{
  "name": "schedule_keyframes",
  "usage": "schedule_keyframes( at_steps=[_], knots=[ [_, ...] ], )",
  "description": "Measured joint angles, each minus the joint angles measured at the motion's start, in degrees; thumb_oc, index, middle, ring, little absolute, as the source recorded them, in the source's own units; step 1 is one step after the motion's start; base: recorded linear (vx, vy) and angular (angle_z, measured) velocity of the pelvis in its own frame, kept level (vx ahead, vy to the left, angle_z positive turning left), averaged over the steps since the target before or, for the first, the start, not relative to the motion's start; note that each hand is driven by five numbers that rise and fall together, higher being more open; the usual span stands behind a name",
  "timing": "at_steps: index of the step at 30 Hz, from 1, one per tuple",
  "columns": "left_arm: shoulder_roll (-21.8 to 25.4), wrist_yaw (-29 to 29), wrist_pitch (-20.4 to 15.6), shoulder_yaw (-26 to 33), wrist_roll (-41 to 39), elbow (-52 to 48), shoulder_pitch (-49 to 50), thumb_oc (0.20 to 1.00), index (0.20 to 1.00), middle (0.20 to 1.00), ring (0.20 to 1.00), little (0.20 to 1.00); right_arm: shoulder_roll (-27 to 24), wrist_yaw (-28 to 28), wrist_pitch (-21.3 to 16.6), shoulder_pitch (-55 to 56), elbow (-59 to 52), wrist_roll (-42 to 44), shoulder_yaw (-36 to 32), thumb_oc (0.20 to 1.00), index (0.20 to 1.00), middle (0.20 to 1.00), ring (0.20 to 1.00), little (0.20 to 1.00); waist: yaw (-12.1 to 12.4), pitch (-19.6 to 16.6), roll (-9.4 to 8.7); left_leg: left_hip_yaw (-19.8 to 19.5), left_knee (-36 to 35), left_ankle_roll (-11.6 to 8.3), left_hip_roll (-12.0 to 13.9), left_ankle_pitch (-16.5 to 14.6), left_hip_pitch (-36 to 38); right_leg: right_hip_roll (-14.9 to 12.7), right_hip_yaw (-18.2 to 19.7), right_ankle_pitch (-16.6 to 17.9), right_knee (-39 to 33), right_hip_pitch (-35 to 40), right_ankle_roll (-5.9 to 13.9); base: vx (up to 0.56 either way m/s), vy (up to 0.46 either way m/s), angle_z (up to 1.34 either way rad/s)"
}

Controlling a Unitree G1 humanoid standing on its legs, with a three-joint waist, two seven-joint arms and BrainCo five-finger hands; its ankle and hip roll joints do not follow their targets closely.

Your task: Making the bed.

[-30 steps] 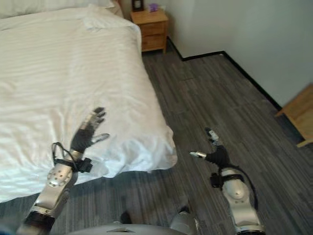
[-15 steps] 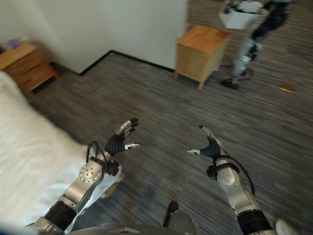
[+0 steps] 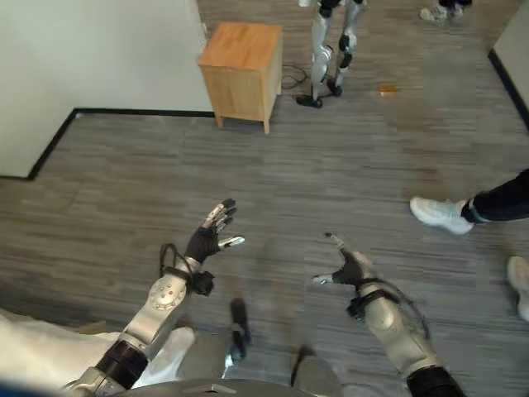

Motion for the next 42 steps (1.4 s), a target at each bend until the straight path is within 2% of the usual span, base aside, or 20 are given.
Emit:
schedule_keyframes(
  at_steps=[2, 3, 7, 9, 10, 12, 13, 15, 16, 17, 18, 19, 20, 24, 28, 32, 34, 36, 40, 42],
  knots=[
    [1.5, 0.2, 0.1, 2.0, -1.0, -0.7, 1.6, 1.000, 1.000, 1.000, 1.000, 1.000, 0.3, 0.1, 0.0, -3.8, 0.3, -0.3, 0.1, 1.000, 1.000, 1.000, 1.000, 1.000, 2.4, -0.1, -0.35, 0.7, -0.7, 5.37, -3.1, -2.6, 1.7, -2.0, 0.1, 1.5, -1.4, 2.0, 2.46, 0.47, 0.131, 0.22],
    [1.9, 0.4, 0.3, 2.3, -2.2, -0.8, 1.7, 1.000, 1.000, 1.000, 1.000, 1.000, 0.4, 0.1, 0.0, -3.8, 0.3, -1.1, 0.0, 1.000, 1.000, 1.000, 1.000, 1.000, 2.3, -0.1, -0.19, 0.4, -0.9, 9.22, -4.3, -1.4, 3.1, -3.2, -0.5, 1.9, 0.4, 2.9, 3.13, 0.39, 0.156, 0.50],
    [2.9, 0.7, 0.3, 2.4, -3.9, -3.3, 1.4, 1.000, 1.000, 1.000, 1.000, 1.000, 0.6, 0.3, 0.3, -1.7, -0.2, -1.9, 0.0, 1.000, 1.000, 1.000, 1.000, 1.000, 1.7, -0.2, -0.27, -7.6, -7.5, 10.83, -8.3, -2.1, 11.6, -5.8, -1.6, 6.2, 30.0, -3.6, 7.10, 0.43, 0.143, 1.06],
    [2.6, 1.1, 0.3, 2.3, -3.9, -3.8, 0.7, 1.000, 1.000, 1.000, 1.000, 1.000, 1.4, 0.1, 0.3, -0.8, -0.7, -1.9, -1.2, 1.000, 1.000, 1.000, 1.000, 1.000, 0.2, 0.0, 0.64, -15.1, -11.1, 11.36, -8.8, -2.7, 15.8, -6.8, -1.8, 5.7, 39.5, -9.1, 6.45, 0.43, 0.013, 1.51],
    [2.6, 1.2, 0.4, 1.8, -4.0, -4.0, 0.1, 1.000, 1.000, 1.000, 1.000, 1.000, 1.5, 0.1, 0.4, -0.5, -1.6, -1.9, -2.2, 1.000, 1.000, 1.000, 1.000, 1.000, -1.2, 0.5, 2.19, -18.5, -11.7, 11.21, -8.1, -2.3, 16.8, -6.8, -4.0, 3.7, 39.0, -11.0, 4.54, 0.26, -0.046, 1.36],
    [2.5, 1.3, 0.4, 1.5, -3.9, -4.5, -0.5, 1.000, 1.000, 1.000, 1.000, 1.000, 1.4, 0.0, 0.4, -0.4, -3.4, -1.8, -3.1, 1.000, 1.000, 1.000, 1.000, 1.000, -2.8, 0.8, 4.06, -24.0, -12.4, 11.16, -6.9, -2.0, 17.9, -6.0, -2.8, 2.8, 34.4, -15.4, 4.37, 0.26, -0.070, 1.50],
    [2.6, 1.3, 0.3, 1.5, -3.9, -4.7, -0.8, 1.000, 1.000, 1.000, 1.000, 1.000, 1.5, 0.0, 0.3, -0.3, -3.6, -1.8, -3.3, 1.000, 1.000, 1.000, 1.000, 1.000, -3.6, 0.9, 4.15, -25.0, -12.8, 10.41, -6.2, -1.5, 18.7, -6.3, -1.0, 2.8, 30.3, -18.3, 4.32, 0.31, -0.133, 1.73],
    [2.0, 1.2, 0.3, 1.3, -4.0, -4.3, -1.1, 1.000, 1.000, 1.000, 1.000, 1.000, 1.4, -0.5, 0.3, -0.4, -3.9, -1.8, -3.6, 1.000, 1.000, 1.000, 1.000, 1.000, -5.1, 0.9, 4.86, -33.6, -12.8, 10.59, -5.2, -2.4, 19.1, -4.1, 3.9, 4.6, 17.9, -20.2, 3.47, 0.42, -0.144, 1.94],
    [1.9, 0.9, 0.1, 0.8, -4.1, -3.9, -1.8, 1.000, 1.000, 1.000, 1.000, 1.000, 1.0, -0.5, 0.3, 0.2, -3.4, -1.8, -4.0, 1.000, 1.000, 1.000, 1.000, 1.000, -6.2, 0.9, 4.52, -37.3, -12.4, 11.14, -4.6, -3.2, 18.7, -2.6, 8.5, 9.2, 7.6, -20.9, 4.43, 0.49, -0.109, 2.08],
    [2.2, 0.8, 0.1, 0.4, -4.2, -3.1, -2.3, 1.000, 1.000, 1.000, 1.000, 1.000, 1.0, -0.5, 0.3, 0.0, -2.6, -1.8, -4.2, 1.000, 1.000, 1.000, 1.000, 1.000, -6.3, 0.8, 4.05, -38.9, -11.9, 9.99, -4.5, -3.4, 18.3, -1.8, 11.0, 10.9, 3.9, -20.8, 4.62, 0.69, -0.134, 2.33],
    [3.2, 0.6, 0.3, 0.1, -4.3, -3.5, -1.6, 1.000, 1.000, 1.000, 1.000, 1.000, 1.5, -0.4, 0.4, 0.3, -2.4, -1.8, -4.3, 1.000, 1.000, 1.000, 1.000, 1.000, -5.8, 0.3, 1.12, -38.4, -12.0, 7.81, -5.4, -4.1, 19.3, -2.8, 11.3, 16.4, -1.3, -20.9, 3.57, 0.62, -0.156, 1.75],
    [3.2, 0.3, 0.3, 0.2, -4.4, -2.5, -0.6, 1.000, 1.000, 1.000, 1.000, 1.000, 1.6, -0.4, 0.4, 0.2, -1.3, -1.8, -4.5, 1.000, 1.000, 1.000, 1.000, 1.000, -6.3, -0.1, 0.81, -42.3, -12.8, 4.62, -4.3, -6.0, 19.7, -1.5, 13.7, 19.2, 0.0, -20.1, 2.57, 0.48, -0.110, 1.82],
    [2.1, 0.2, 0.4, 0.1, -4.6, -1.3, 0.0, 1.000, 1.000, 1.000, 1.000, 1.000, 1.5, -0.5, 0.6, 0.4, 0.0, -1.8, -4.5, 1.000, 1.000, 1.000, 1.000, 1.000, -6.9, -0.7, 1.69, -44.6, -12.8, 3.80, -3.1, -6.4, 19.1, 0.3, 13.4, 16.8, 1.1, -19.4, 2.62, 0.26, -0.090, 1.71],
    [2.1, -2.5, 0.9, -1.5, -5.8, -1.1, 1.6, 1.000, 1.000, 1.000, 1.000, 1.000, 1.5, -0.4, 1.8, -3.5, 0.8, -1.7, -4.1, 1.000, 1.000, 1.000, 1.000, 1.000, -7.6, -1.5, 2.81, -42.1, -8.8, 2.37, -5.8, -6.0, 22.2, 2.7, 7.9, 16.3, 5.2, -17.4, -3.89, 0.35, -0.176, 0.89],
    [2.3, -3.8, 1.4, -1.0, -6.9, -0.4, 3.2, 1.000, 1.000, 1.000, 1.000, 1.000, 4.8, 1.2, 1.4, -3.4, 2.3, -0.7, -3.2, 1.000, 1.000, 1.000, 1.000, 1.000, -6.5, -1.6, -0.21, -41.6, -3.8, -0.44, -5.3, -4.5, 22.0, 3.2, 4.2, 12.1, 4.4, -13.2, -3.13, 0.25, -0.136, 0.54],
    [2.2, -4.7, 1.9, 0.5, -10.0, 1.0, 5.4, 1.000, 1.000, 1.000, 1.000, 1.000, 5.4, 2.0, 1.4, -1.8, 2.4, 3.8, -2.1, 1.000, 1.000, 1.000, 1.000, 1.000, -4.7, -1.1, -0.68, -30.6, 20.8, -5.56, -5.5, -2.1, 10.4, 2.6, 3.5, 15.1, -0.8, -8.0, -8.97, 0.22, -0.181, 0.02],
    [2.2, -5.2, 2.0, 0.7, -10.6, 1.1, 6.1, 1.000, 1.000, 1.000, 1.000, 1.000, 5.7, 2.0, 1.5, -1.4, 2.3, 3.9, -2.2, 1.000, 1.000, 1.000, 1.000, 1.000, -4.5, -0.5, -1.26, -25.6, 25.2, -5.11, -3.5, -2.2, 6.9, 2.5, 2.8, 14.0, -3.7, -6.1, -10.47, 0.28, -0.020, 0.22],
    [2.1, -6.0, 2.0, 0.7, -10.7, 0.8, 6.0, 1.000, 1.000, 1.000, 1.000, 1.000, 5.7, 2.0, 1.5, -1.4, 2.4, 3.9, -2.2, 1.000, 1.000, 1.000, 1.000, 1.000, -4.5, 0.0, -1.14, -22.2, 19.4, -4.77, -2.3, -2.5, 4.8, 2.5, 2.5, 14.0, -5.2, -5.4, -10.08, 0.38, 0.075, 0.19],
    [1.5, -6.4, 2.0, 0.5, -10.9, 0.6, 6.1, 1.000, 1.000, 1.000, 1.000, 1.000, 6.2, 1.9, 1.4, -2.3, 3.7, 5.5, -1.7, 1.000, 1.000, 1.000, 1.000, 1.000, -2.9, 1.0, 1.01, -20.2, -9.9, -1.85, -2.3, 1.9, 4.3, 4.3, 2.5, 14.6, -10.1, -2.1, -7.74, 0.44, 0.094, -0.03],
    [0.8, -6.5, 2.0, 0.5, -11.1, 0.6, 6.2, 1.000, 1.000, 1.000, 1.000, 1.000, 6.0, 2.0, 1.5, -2.0, 4.4, 5.5, -1.6, 1.000, 1.000, 1.000, 1.000, 1.000, -2.6, 1.4, 2.46, -17.8, -13.8, -1.54, -1.5, 3.4, 3.1, 5.3, 1.7, 13.7, -9.8, -0.2, -8.16, 0.39, 0.092, 0.03]
  ],
)
